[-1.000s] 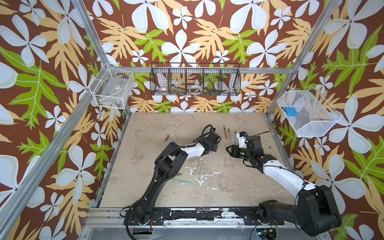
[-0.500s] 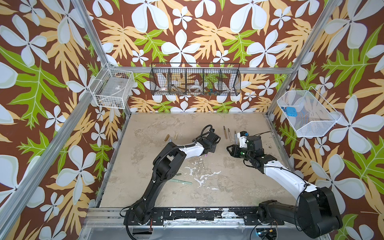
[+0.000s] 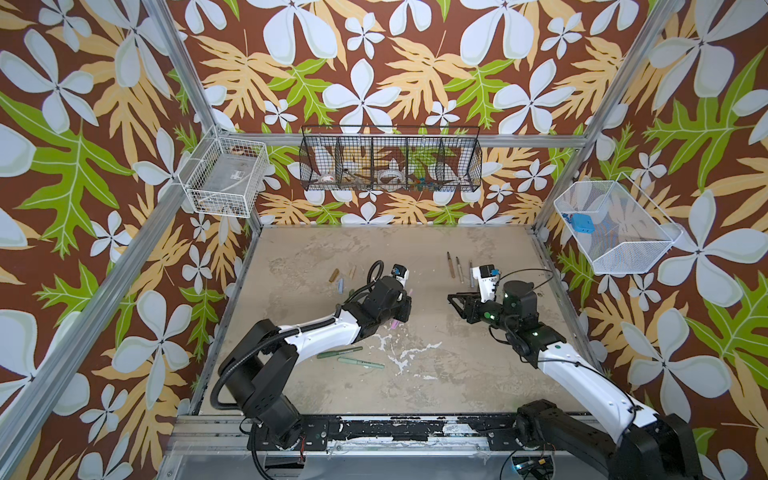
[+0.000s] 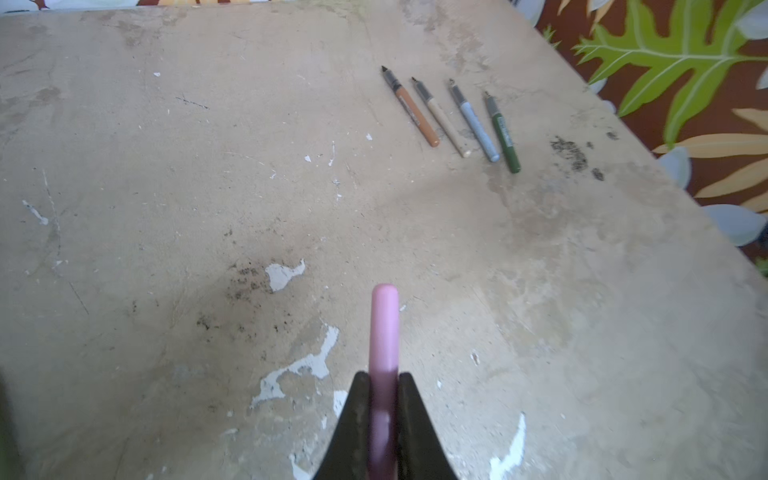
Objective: Open the pen caps
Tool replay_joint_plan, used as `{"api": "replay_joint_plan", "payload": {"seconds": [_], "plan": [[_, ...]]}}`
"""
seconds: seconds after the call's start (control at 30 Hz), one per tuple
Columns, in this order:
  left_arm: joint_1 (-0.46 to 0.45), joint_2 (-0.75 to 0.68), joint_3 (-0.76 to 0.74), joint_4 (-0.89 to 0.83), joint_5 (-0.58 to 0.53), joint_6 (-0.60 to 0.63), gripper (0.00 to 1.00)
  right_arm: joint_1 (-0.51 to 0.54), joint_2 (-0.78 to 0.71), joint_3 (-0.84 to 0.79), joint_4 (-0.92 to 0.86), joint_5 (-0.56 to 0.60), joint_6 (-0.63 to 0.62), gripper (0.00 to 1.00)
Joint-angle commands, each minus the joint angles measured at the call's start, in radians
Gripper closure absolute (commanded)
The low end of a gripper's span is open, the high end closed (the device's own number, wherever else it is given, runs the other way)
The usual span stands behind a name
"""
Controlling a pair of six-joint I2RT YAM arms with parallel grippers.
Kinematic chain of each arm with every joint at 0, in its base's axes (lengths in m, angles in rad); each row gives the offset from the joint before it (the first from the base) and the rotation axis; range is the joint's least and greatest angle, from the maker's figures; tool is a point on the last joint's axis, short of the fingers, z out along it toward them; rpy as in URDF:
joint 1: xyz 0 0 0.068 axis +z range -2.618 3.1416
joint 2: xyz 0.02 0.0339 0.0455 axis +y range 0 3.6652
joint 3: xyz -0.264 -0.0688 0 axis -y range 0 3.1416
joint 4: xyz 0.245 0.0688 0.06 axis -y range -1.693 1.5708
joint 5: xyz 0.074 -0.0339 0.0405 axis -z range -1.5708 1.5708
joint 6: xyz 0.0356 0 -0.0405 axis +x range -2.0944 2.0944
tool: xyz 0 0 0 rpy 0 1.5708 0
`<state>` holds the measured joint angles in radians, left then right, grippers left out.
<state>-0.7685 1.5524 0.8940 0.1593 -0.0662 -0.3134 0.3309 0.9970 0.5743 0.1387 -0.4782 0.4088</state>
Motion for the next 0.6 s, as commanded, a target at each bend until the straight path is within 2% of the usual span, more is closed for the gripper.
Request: {"api": "replay_joint_plan", "payload": {"seconds": [0.0, 0.07, 0.1, 0.17, 0.37, 0.57], "plan": [[0.020, -0.084, -0.085, 0.151, 0.111, -0.012, 0.96, 0.097, -0.062, -0.020, 0.103, 0.071, -0.094, 0.60], [0.038, -0.132, -0.148, 0.209, 0.162, -0.010, 0.96, 0.166, -0.098, -0.038, 0.132, 0.136, -0.144, 0.60], [0.044, -0.159, -0.182, 0.243, 0.182, -0.005, 0.96, 0.191, -0.114, -0.061, 0.172, 0.134, -0.172, 0.60], [0.046, -0.202, -0.228, 0.284, 0.198, 0.028, 0.97, 0.207, -0.129, -0.095, 0.226, 0.130, -0.151, 0.59], [0.047, -0.321, -0.352, 0.423, 0.206, 0.102, 0.97, 0.208, -0.024, -0.018, 0.161, -0.068, -0.072, 0.60], [0.044, -0.341, -0.390, 0.467, 0.228, 0.154, 0.97, 0.206, 0.088, 0.024, 0.156, -0.161, 0.011, 0.60]]}}
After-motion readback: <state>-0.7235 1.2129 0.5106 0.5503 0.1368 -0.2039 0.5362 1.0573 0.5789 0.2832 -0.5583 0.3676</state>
